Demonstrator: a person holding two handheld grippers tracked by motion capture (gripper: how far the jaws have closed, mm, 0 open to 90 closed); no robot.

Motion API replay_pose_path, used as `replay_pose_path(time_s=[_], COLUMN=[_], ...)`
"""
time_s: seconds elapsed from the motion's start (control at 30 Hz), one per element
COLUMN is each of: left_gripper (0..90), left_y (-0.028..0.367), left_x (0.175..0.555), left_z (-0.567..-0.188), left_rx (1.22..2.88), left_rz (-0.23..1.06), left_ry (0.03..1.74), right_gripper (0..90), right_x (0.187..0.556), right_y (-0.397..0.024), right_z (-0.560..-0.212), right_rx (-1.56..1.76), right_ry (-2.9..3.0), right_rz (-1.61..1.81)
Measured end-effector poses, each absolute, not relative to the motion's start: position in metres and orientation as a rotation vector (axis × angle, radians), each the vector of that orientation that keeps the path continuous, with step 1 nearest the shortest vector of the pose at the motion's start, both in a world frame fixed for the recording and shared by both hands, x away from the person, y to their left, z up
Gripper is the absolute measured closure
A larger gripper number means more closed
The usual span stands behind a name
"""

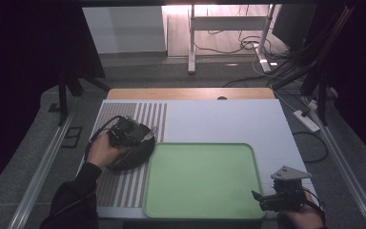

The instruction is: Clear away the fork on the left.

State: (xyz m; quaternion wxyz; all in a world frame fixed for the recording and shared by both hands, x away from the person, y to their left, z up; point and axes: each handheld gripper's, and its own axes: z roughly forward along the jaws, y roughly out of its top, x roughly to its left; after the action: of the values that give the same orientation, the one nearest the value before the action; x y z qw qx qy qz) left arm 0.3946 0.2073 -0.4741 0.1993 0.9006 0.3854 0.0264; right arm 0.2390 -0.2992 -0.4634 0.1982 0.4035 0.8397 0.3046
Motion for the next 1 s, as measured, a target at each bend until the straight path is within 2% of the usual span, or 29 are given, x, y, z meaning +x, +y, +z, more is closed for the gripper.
replay_pose_path(time_s=[0.3, 1.0], left_gripper=[85.7, 85.7], left_y=[0.192, 0.109], left_x=[0.377, 0.341], left_z=[-0.474, -0.483], left_rx=[2.482, 2.531], left_rz=[0.031, -0.094], left_ry=[1.085, 1.0], right_gripper=[0.0, 0.0], right_x=[0.239, 0.237], right_y=[-0.298, -0.297], right_z=[-0.463, -0.464], right_rx=[1.117, 1.087], right_ry=[2.353, 2.367], right_rz=[0.847, 0.833])
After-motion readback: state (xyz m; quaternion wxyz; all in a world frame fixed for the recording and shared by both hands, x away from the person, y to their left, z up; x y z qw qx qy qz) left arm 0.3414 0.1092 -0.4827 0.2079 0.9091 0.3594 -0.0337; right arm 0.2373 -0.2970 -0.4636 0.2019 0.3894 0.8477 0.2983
